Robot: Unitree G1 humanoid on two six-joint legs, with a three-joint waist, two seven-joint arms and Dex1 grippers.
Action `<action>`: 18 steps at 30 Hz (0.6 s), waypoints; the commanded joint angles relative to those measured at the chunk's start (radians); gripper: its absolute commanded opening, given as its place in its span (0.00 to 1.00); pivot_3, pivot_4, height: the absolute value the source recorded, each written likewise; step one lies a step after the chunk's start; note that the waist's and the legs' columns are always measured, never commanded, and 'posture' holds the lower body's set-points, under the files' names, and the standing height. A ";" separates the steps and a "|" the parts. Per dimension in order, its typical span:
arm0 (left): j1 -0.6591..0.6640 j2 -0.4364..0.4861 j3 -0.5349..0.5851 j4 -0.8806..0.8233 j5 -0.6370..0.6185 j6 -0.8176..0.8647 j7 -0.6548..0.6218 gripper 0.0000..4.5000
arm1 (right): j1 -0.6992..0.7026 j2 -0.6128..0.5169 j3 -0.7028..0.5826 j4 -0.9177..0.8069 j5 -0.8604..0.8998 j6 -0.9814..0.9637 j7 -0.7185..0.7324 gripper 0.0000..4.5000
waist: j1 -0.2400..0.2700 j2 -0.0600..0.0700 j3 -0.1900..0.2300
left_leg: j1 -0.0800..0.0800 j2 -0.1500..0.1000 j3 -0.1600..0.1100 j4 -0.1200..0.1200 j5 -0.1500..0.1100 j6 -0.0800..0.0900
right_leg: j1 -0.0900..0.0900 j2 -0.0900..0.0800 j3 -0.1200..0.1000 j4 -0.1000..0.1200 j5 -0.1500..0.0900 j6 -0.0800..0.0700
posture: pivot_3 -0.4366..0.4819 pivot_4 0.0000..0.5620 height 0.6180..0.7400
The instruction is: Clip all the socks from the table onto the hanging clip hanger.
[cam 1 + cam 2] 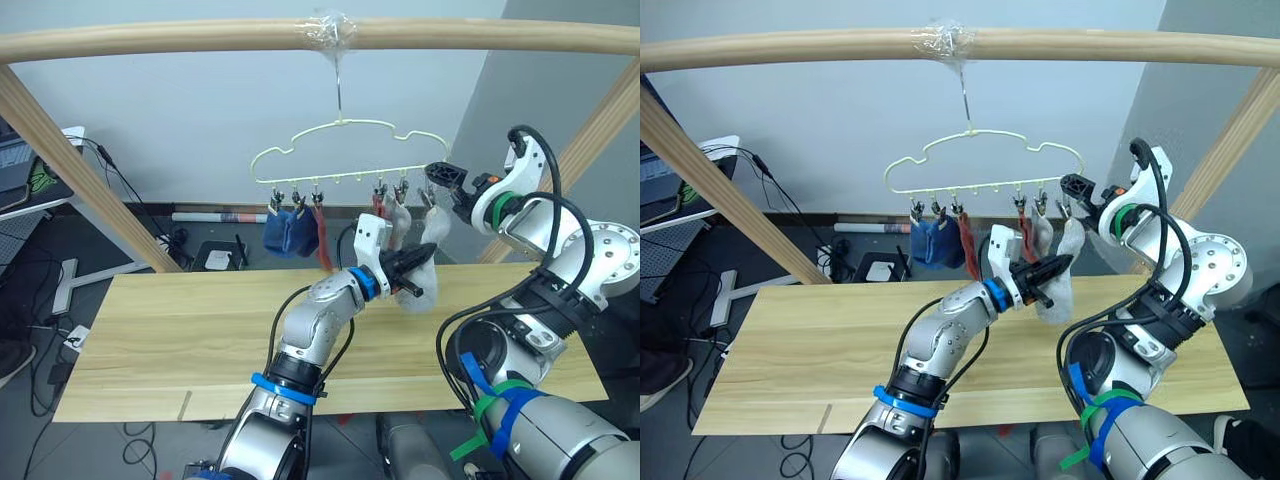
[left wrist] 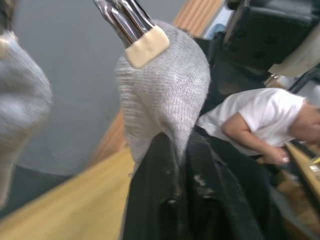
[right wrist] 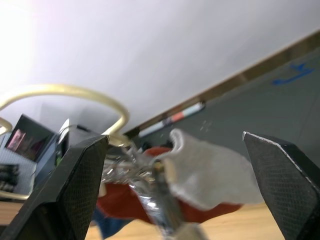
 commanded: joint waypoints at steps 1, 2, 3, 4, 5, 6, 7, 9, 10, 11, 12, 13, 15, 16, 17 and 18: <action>-0.007 -0.052 0.019 -0.012 -0.039 0.012 0.019 0.37 | 0.022 -0.018 0.038 -0.059 0.020 -0.039 0.025 1.00 | -0.002 0.000 0.000 | 0.000 0.000 0.000 0.000 0.000 0.000 | 0.000 0.000 0.000 0.000 0.000 0.000 | 0.35 0.35 1.00; -0.012 -0.051 0.032 0.016 -0.045 0.013 0.022 0.44 | 0.054 -0.026 0.052 -0.082 0.021 -0.041 0.032 1.00 | -0.003 0.000 0.000 | 0.000 0.000 0.000 0.000 0.000 0.000 | 0.000 0.000 0.000 0.000 0.000 0.000 | 0.35 0.35 1.00; -0.015 -0.051 0.041 0.037 -0.050 0.014 0.024 0.51 | 0.078 -0.031 0.063 -0.098 0.022 -0.043 0.037 1.00 | -0.003 0.000 0.000 | 0.000 0.000 0.000 0.000 0.000 0.000 | 0.000 0.000 0.000 0.000 0.000 0.000 | 0.35 0.35 1.00; -0.021 -0.050 0.060 0.071 -0.061 0.018 0.029 0.58 | 0.112 -0.046 0.083 -0.119 0.025 -0.046 0.049 1.00 | -0.004 0.000 0.000 | 0.001 0.000 0.000 0.000 0.000 0.000 | 0.000 0.000 0.000 0.000 0.000 0.000 | 0.35 0.35 1.00; -0.026 -0.050 0.073 0.094 -0.070 0.021 0.032 0.64 | 0.134 -0.055 0.098 -0.131 0.028 -0.050 0.058 1.00 | -0.004 0.000 0.000 | 0.001 0.000 0.000 0.000 0.000 0.000 | 0.000 0.000 0.000 0.000 0.000 0.000 | 0.35 0.35 1.00; -0.025 -0.040 0.074 0.114 -0.071 0.024 0.025 0.72 | 0.151 -0.061 0.107 -0.140 0.030 -0.051 0.064 1.00 | -0.005 0.000 0.000 | 0.001 0.000 0.000 0.000 0.000 0.000 | 0.000 0.000 0.000 0.000 0.000 0.000 | 0.35 0.34 1.00; -0.019 -0.025 0.067 0.125 -0.065 0.027 0.010 0.78 | 0.167 -0.064 0.111 -0.148 0.034 -0.053 0.071 1.00 | -0.005 0.000 0.000 | 0.001 0.000 0.001 0.000 0.000 0.000 | 0.000 0.000 0.000 0.000 0.000 0.000 | 0.35 0.34 1.00; -0.006 -0.006 0.055 0.133 -0.052 0.029 -0.010 0.93 | 0.188 -0.068 0.117 -0.155 0.037 -0.056 0.080 1.00 | -0.005 0.000 0.000 | 0.000 0.000 0.001 0.000 0.000 0.000 | 0.000 0.000 0.001 0.000 0.000 0.000 | 0.35 0.34 1.00; -0.001 -0.001 0.054 0.135 -0.047 0.029 -0.013 0.99 | 0.196 -0.071 0.120 -0.156 0.037 -0.058 0.084 1.00 | -0.005 0.000 0.000 | 0.000 0.000 0.001 0.000 0.000 0.000 | 0.000 0.000 0.001 0.000 0.000 0.000 | 0.35 0.34 1.00; 0.000 0.001 0.055 0.138 -0.044 0.028 -0.016 1.00 | 0.201 -0.073 0.124 -0.156 0.036 -0.062 0.086 1.00 | -0.005 0.000 0.000 | 0.000 0.000 0.001 0.000 0.000 0.000 | 0.000 0.000 0.000 0.000 0.000 0.000 | 0.36 0.33 1.00; 0.007 0.010 0.054 0.137 -0.035 0.019 -0.015 1.00 | 0.211 -0.078 0.133 -0.156 0.037 -0.068 0.093 1.00 | -0.005 0.001 0.000 | 0.000 0.000 0.001 0.000 0.000 0.000 | 0.000 0.000 0.000 0.000 0.000 0.000 | 0.36 0.33 1.00; 0.029 0.035 0.050 0.122 -0.021 0.010 -0.022 1.00 | 0.262 -0.108 0.184 -0.156 0.030 -0.106 0.120 1.00 | -0.005 0.001 0.000 | 0.000 0.000 0.001 0.000 0.000 0.000 | 0.000 0.000 0.000 0.000 0.000 0.000 | 0.36 0.33 1.00; 0.075 0.091 0.041 0.070 0.005 -0.003 -0.035 1.00 | 0.366 -0.156 0.272 -0.159 0.021 -0.175 0.172 1.00 | -0.004 0.001 0.000 | 0.001 0.000 0.000 0.000 0.000 0.000 | 0.000 0.000 0.000 0.000 0.000 0.000 | 0.39 0.33 1.00; 0.094 0.116 0.036 0.041 0.014 -0.007 -0.040 1.00 | 0.412 -0.173 0.306 -0.162 0.020 -0.205 0.193 1.00 | -0.004 0.000 0.000 | 0.001 0.000 0.001 -0.001 0.000 0.000 | 0.000 0.000 0.001 0.000 0.000 0.000 | 0.40 0.32 1.00; 0.121 0.158 0.049 -0.019 0.015 -0.001 -0.037 1.00 | 0.473 -0.207 0.354 -0.176 0.025 -0.238 0.233 1.00 | -0.004 0.000 0.000 | 0.001 0.000 0.000 -0.001 0.000 0.000 | 0.001 0.000 0.001 0.000 0.000 0.000 | 0.40 0.32 1.00; 0.153 0.211 0.075 -0.090 0.005 0.019 -0.036 1.00 | 0.540 -0.262 0.414 -0.195 0.035 -0.277 0.301 1.00 | -0.005 0.001 0.000 | 0.002 0.000 0.001 -0.001 0.000 0.000 | 0.000 0.000 0.001 0.000 -0.001 0.000 | 0.40 0.32 1.00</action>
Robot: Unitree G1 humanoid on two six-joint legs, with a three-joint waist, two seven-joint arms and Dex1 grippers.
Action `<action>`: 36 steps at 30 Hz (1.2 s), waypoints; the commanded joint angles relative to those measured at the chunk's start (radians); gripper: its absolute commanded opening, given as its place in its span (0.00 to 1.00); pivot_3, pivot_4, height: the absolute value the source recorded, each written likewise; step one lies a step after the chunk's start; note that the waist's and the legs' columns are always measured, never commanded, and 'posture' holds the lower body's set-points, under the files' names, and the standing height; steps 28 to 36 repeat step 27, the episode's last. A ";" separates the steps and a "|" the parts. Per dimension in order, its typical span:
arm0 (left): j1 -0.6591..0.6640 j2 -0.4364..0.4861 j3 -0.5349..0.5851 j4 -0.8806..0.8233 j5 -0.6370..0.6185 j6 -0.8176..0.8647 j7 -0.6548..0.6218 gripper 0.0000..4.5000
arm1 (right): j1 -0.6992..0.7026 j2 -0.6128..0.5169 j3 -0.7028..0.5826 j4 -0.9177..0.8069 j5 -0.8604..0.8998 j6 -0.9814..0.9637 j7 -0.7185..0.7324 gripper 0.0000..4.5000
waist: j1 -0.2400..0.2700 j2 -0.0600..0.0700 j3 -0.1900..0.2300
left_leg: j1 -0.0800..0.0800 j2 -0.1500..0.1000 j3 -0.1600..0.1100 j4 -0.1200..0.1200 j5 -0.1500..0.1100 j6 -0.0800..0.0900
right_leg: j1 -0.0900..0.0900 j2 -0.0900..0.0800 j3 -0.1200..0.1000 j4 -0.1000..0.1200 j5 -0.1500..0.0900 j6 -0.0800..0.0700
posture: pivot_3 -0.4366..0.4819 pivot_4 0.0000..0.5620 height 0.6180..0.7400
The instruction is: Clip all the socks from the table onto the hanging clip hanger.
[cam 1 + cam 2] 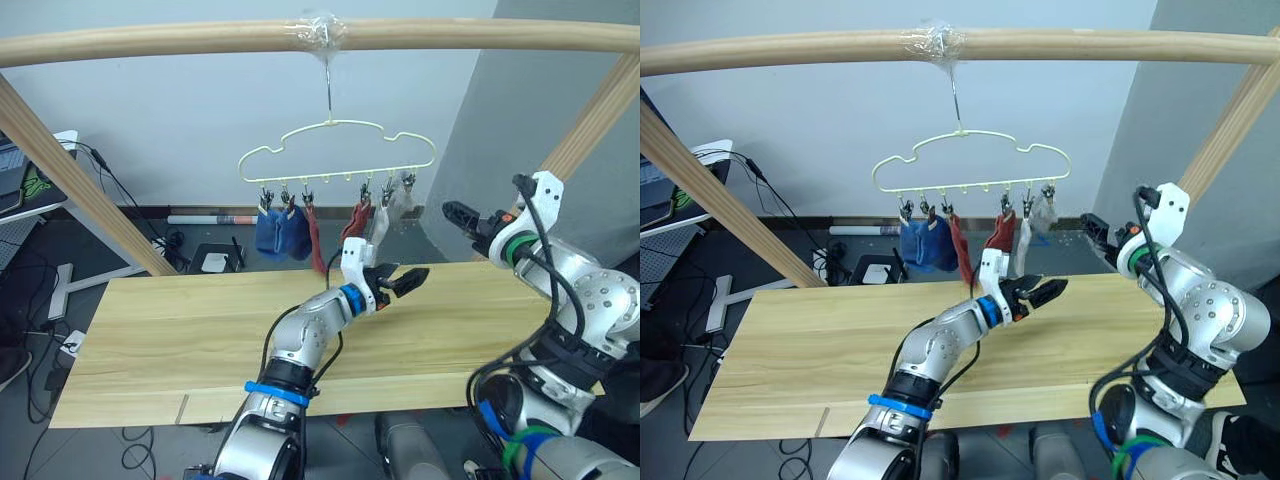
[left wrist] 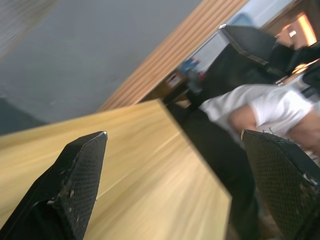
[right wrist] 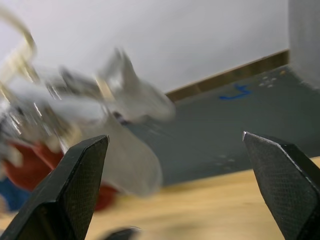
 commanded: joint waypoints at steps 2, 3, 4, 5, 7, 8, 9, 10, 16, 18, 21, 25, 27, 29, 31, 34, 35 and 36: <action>0.085 0.145 0.068 -0.249 -0.018 0.036 -0.006 1.00 | 0.189 -0.159 0.189 -0.077 0.028 -0.165 0.210 1.00 | 0.000 0.000 0.000 | -0.001 0.000 0.000 0.000 0.000 0.000 | -0.001 0.000 0.001 0.000 0.000 0.000 | 0.44 0.32 1.00; 0.121 0.253 0.114 -0.315 -0.022 0.058 -0.040 1.00 | 0.255 -0.256 0.256 -0.081 0.003 -0.252 0.308 1.00 | 0.001 0.000 0.000 | -0.001 0.000 0.000 0.000 0.000 0.000 | -0.001 0.000 0.001 0.000 0.000 0.000 | 0.48 0.32 1.00; 0.147 0.330 0.146 -0.361 -0.026 0.074 -0.064 1.00 | 0.301 -0.325 0.301 -0.082 -0.017 -0.319 0.376 1.00 | 0.002 0.000 0.001 | -0.001 0.000 0.001 0.000 0.000 0.000 | -0.001 0.000 0.001 0.000 0.000 0.001 | 0.48 0.32 1.00; 0.165 0.384 0.164 -0.393 -0.032 0.086 -0.077 1.00 | 0.335 -0.377 0.335 -0.076 -0.030 -0.377 0.425 1.00 | 0.002 0.000 0.001 | 0.000 0.000 0.001 0.000 0.000 0.000 | -0.001 0.000 0.001 0.000 0.000 0.001 | 0.51 0.32 1.00; 0.199 0.531 0.244 -0.432 -0.048 0.115 -0.116 1.00 | 0.402 -0.488 0.385 -0.064 -0.055 -0.502 0.541 1.00 | 0.005 -0.001 0.001 | 0.003 0.001 0.001 0.000 0.000 0.000 | 0.001 0.000 0.000 0.000 -0.003 -0.005 | 0.53 0.31 1.00; 0.216 0.608 0.284 -0.437 -0.054 0.130 -0.142 1.00 | 0.426 -0.525 0.388 -0.051 -0.055 -0.551 0.589 1.00 | 0.008 -0.001 0.001 | 0.003 0.001 0.001 0.000 0.000 0.000 | 0.001 0.000 0.000 0.000 -0.004 -0.005 | 0.55 0.30 1.00; 0.233 0.685 0.327 -0.430 -0.059 0.146 -0.172 1.00 | 0.444 -0.556 0.384 -0.041 -0.052 -0.584 0.627 1.00 | 0.010 -0.002 0.001 | 0.003 0.001 0.001 0.001 0.000 0.000 | 0.001 0.000 0.000 0.000 -0.004 -0.005 | 0.55 0.30 1.00; 0.243 0.730 0.349 -0.424 -0.064 0.155 -0.189 1.00 | 0.452 -0.573 0.380 -0.031 -0.047 -0.606 0.648 1.00 | 0.013 -0.003 0.002 | 0.003 0.001 0.001 0.001 0.000 0.000 | 0.001 0.000 0.000 0.000 -0.004 -0.005 | 0.55 0.30 1.00; 0.356 0.988 0.485 -0.290 0.013 0.024 -0.331 1.00 | 0.437 -0.693 0.313 -0.003 0.003 -0.684 0.780 1.00 | 0.045 -0.005 0.002 | 0.001 0.001 0.002 0.000 0.000 -0.001 | -0.001 -0.001 -0.001 -0.002 -0.004 -0.005 | 0.61 0.28 1.00; 0.371 1.024 0.507 -0.260 0.011 0.007 -0.353 1.00 | 0.395 -0.713 0.300 0.023 -0.001 -0.687 0.772 1.00 | 0.055 -0.005 0.002 | 0.001 0.001 0.002 -0.001 0.000 0.000 | -0.001 -0.001 -0.001 -0.001 -0.004 -0.007 | 0.63 0.27 1.00; 0.358 1.028 0.513 -0.257 -0.005 0.004 -0.367 1.00 | 0.350 -0.718 0.286 0.042 0.023 -0.652 0.762 1.00 | 0.072 -0.006 0.001 | 0.000 0.001 0.002 -0.001 -0.001 -0.001 | -0.002 -0.002 -0.001 -0.002 -0.005 -0.007 | 0.63 0.27 1.00; 0.302 1.002 0.491 -0.244 -0.015 0.009 -0.361 1.00 | 0.333 -0.718 0.306 0.059 0.005 -0.667 0.752 1.00 | 0.100 -0.008 0.000 | -0.002 0.001 0.000 0.000 -0.001 -0.001 | -0.002 -0.001 -0.003 -0.002 -0.005 -0.007 | 0.62 0.24 1.00; 0.270 0.988 0.477 -0.237 -0.020 0.027 -0.354 1.00 | 0.326 -0.708 0.311 0.061 -0.002 -0.663 0.727 1.00 | 0.104 -0.008 0.000 | -0.002 0.001 0.000 0.000 0.000 -0.001 | -0.001 -0.002 -0.003 -0.002 -0.004 -0.006 | 0.62 0.23 1.00; 0.270 0.988 0.477 -0.237 -0.020 0.027 -0.354 1.00 | 0.326 -0.708 0.311 0.061 -0.002 -0.663 0.727 1.00 | 0.104 -0.008 0.000 | -0.002 0.001 0.000 0.000 0.000 -0.001 | -0.001 -0.002 -0.003 -0.002 -0.004 -0.006 | 0.62 0.23 1.00; 0.270 0.988 0.477 -0.237 -0.020 0.027 -0.354 1.00 | 0.326 -0.708 0.311 0.061 -0.002 -0.663 0.727 1.00 | 0.104 -0.008 0.000 | -0.002 0.001 0.000 0.000 0.000 -0.001 | -0.001 -0.002 -0.003 -0.002 -0.004 -0.006 | 0.62 0.23 1.00; 0.270 0.988 0.477 -0.237 -0.020 0.027 -0.354 1.00 | 0.326 -0.708 0.311 0.061 -0.002 -0.663 0.727 1.00 | 0.104 -0.008 0.000 | -0.002 0.001 0.000 0.000 0.000 -0.001 | -0.001 -0.002 -0.003 -0.002 -0.004 -0.006 | 0.62 0.23 1.00; 0.270 0.988 0.477 -0.237 -0.020 0.027 -0.354 1.00 | 0.326 -0.708 0.311 0.061 -0.002 -0.663 0.727 1.00 | 0.104 -0.008 0.000 | -0.002 0.001 0.000 0.000 0.000 -0.001 | -0.001 -0.002 -0.003 -0.002 -0.004 -0.006 | 0.62 0.23 1.00; 0.270 0.988 0.477 -0.237 -0.020 0.027 -0.354 1.00 | 0.326 -0.708 0.311 0.061 -0.002 -0.663 0.727 1.00 | 0.104 -0.008 0.000 | -0.002 0.001 0.000 0.000 0.000 -0.001 | -0.001 -0.002 -0.003 -0.002 -0.004 -0.006 | 0.62 0.23 1.00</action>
